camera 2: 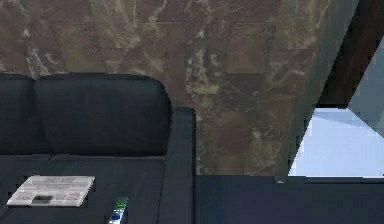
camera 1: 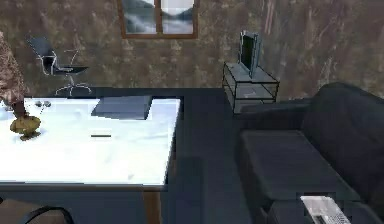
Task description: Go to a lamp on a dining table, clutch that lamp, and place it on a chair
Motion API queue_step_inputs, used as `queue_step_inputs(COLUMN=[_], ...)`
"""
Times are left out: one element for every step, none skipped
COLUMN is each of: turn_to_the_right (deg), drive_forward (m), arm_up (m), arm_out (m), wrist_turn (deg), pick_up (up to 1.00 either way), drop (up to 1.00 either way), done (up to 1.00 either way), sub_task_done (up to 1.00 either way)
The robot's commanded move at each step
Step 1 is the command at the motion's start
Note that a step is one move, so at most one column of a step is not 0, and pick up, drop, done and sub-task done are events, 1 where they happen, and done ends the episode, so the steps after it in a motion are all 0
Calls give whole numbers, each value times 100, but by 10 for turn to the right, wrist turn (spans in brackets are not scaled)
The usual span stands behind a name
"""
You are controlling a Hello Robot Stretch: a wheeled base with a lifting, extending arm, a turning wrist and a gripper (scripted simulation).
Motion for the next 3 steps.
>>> queue_step_inputs(turn_to_the_right=[-450,-420,0], drive_forward=[0,0,5], arm_up=[0,0,0], arm_out=[0,0,0], wrist_turn=[0,0,0], pick_up=[0,0,0], drop=[0,0,0], done=[0,0,0], sub_task_done=[0,0,0])
